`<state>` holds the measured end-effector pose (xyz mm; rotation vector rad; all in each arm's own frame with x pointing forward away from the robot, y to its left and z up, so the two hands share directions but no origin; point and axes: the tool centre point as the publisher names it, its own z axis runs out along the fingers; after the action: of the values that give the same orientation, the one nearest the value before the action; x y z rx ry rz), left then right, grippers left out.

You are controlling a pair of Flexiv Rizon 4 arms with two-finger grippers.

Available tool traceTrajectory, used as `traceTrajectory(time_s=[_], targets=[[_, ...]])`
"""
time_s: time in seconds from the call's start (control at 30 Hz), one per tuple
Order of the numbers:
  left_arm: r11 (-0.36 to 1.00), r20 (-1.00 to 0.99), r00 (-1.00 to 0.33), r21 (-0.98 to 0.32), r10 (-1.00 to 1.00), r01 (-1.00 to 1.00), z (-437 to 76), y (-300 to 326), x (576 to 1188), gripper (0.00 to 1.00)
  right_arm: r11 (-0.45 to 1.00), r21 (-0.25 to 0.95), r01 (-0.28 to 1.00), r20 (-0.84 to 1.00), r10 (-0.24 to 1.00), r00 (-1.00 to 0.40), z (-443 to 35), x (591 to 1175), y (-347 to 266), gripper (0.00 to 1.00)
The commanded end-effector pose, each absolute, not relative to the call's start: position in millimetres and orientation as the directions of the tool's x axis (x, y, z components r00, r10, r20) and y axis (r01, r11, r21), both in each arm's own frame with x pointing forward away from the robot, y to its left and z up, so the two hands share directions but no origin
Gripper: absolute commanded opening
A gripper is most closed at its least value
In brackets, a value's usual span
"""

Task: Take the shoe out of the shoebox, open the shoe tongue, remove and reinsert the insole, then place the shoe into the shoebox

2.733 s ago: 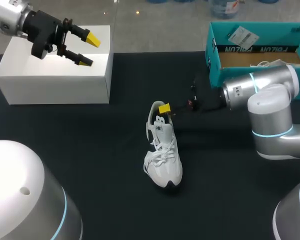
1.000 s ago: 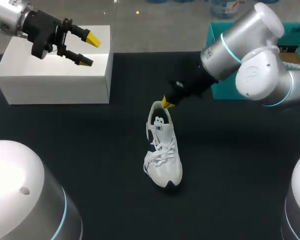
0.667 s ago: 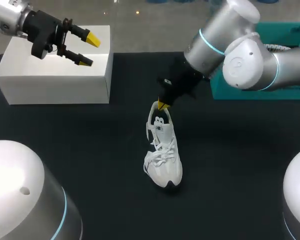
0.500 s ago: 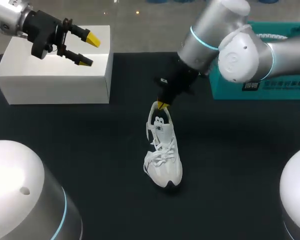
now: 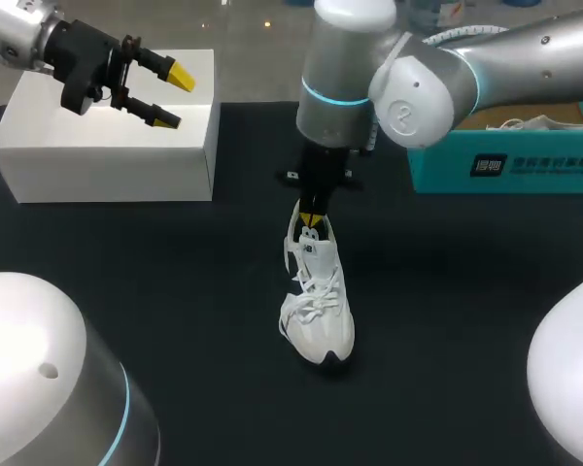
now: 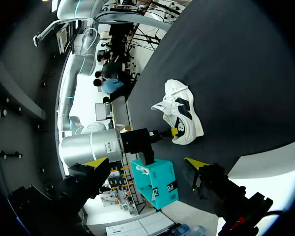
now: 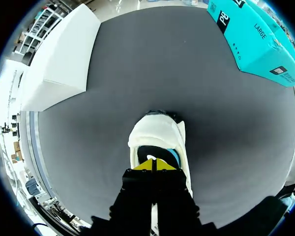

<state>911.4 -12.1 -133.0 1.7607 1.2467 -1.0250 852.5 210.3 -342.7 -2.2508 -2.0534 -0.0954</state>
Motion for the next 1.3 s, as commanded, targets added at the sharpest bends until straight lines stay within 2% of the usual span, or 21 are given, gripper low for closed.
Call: traceTrajectory(time_s=[0.03, 0.63, 1.1, 1.3], targets=[[-0.258, -0.903, 0.211, 0.118, 0.374, 0.959, -132.6, -12.0, 910.6, 1.0, -0.101, -0.032, 0.994, -0.058, 0.993, 0.099, -360.6, 854.5, 215.3, 0.0], [-0.258, -0.903, 0.211, 0.118, 0.374, 0.959, -132.6, -12.0, 910.6, 1.0, -0.1, -0.107, 0.989, -0.075, 0.993, 0.093, -412.8, 850.3, 227.7, 0.0], [-0.258, -0.903, 0.211, 0.118, 0.374, 0.959, -132.6, -12.0, 910.6, 1.0, -0.119, -0.013, 0.993, -0.144, 0.983, 0.116, -373.5, 835.0, 229.7, 0.0], [-0.258, -0.903, 0.211, 0.118, 0.374, 0.959, -132.6, -12.0, 910.6, 1.0, -0.139, -0.016, 0.99, -0.152, 0.979, 0.135, -375.3, 833.6, 221.2, 0.0]])
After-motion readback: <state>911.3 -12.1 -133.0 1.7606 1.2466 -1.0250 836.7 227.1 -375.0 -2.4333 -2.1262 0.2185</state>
